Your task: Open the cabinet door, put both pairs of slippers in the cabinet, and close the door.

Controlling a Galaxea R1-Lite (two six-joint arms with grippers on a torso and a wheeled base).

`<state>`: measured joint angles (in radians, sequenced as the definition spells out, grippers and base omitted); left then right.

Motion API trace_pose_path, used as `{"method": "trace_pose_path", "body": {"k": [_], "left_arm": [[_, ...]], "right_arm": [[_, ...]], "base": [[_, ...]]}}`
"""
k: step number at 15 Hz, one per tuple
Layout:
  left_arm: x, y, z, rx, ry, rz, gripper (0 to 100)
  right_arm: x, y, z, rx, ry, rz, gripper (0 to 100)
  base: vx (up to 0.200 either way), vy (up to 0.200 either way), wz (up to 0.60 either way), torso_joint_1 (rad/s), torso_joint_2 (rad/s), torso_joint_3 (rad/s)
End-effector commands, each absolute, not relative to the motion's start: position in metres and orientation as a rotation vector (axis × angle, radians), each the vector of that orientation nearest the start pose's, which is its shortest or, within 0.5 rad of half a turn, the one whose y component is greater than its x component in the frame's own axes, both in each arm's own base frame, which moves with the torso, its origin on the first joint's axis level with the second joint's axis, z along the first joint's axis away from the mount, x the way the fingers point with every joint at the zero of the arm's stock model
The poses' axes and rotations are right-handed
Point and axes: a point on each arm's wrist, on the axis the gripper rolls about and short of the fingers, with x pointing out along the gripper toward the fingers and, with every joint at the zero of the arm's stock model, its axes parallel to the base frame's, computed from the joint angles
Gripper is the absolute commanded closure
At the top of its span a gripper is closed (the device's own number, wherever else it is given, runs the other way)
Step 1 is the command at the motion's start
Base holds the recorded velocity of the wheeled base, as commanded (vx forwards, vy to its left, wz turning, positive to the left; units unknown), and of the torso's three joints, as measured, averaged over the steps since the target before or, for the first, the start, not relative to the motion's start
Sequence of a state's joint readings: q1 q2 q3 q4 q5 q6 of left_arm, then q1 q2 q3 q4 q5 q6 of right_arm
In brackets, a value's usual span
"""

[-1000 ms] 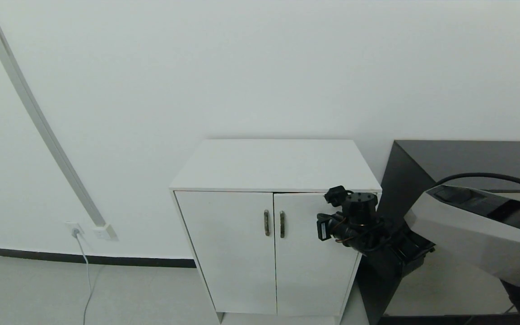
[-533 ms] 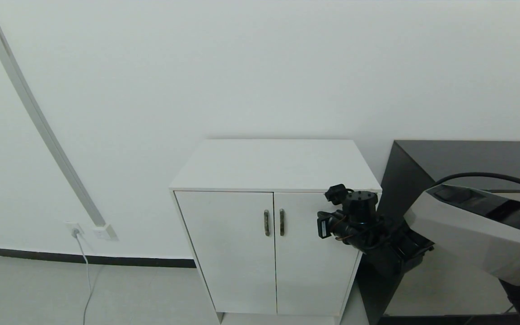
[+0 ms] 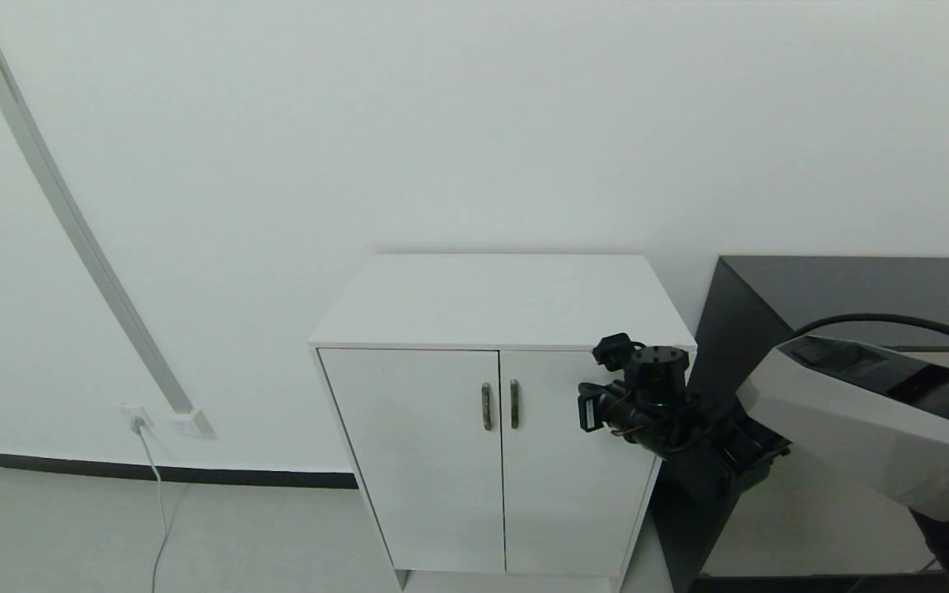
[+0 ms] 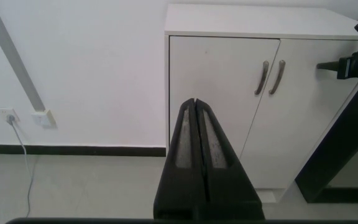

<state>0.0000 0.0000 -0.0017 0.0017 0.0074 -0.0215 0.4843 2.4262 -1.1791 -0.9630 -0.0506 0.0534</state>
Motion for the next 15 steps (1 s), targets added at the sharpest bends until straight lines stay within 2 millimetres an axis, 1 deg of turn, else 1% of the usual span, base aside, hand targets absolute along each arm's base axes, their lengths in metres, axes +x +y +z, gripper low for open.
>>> {"method": "trace_pose_path", "body": {"k": [1, 7, 10, 13, 15], "left_arm": [[-0.023, 0.0, 0.076, -0.021, 0.0, 0.008, 100], [-0.023, 0.0, 0.076, -0.021, 0.0, 0.008, 100], [-0.023, 0.0, 0.076, -0.021, 0.0, 0.008, 100], [-0.023, 0.0, 0.076, -0.021, 0.0, 0.008, 100], [-0.023, 0.0, 0.076, -0.021, 0.0, 0.008, 100]], "right_arm": [[0.402, 0.209, 0.026, -0.024, 0.285, 0.422, 100], [0.403, 0.209, 0.027, -0.021, 0.28, 0.421, 100], [0.398, 0.207, 0.029, -0.021, 0.281, 0.419, 100], [0.373, 0.194, 0.041, -0.011, 0.266, 0.418, 100], [0.349, 0.176, 0.051, -0.001, 0.234, 0.402, 100]], "base": [[0.0, 0.0, 0.0, 0.0, 0.0, 0.0], [0.0, 0.0, 0.0, 0.0, 0.0, 0.0], [0.0, 0.0, 0.0, 0.0, 0.0, 0.0], [0.0, 0.0, 0.0, 0.0, 0.0, 0.0], [0.0, 0.0, 0.0, 0.0, 0.0, 0.0]]}}
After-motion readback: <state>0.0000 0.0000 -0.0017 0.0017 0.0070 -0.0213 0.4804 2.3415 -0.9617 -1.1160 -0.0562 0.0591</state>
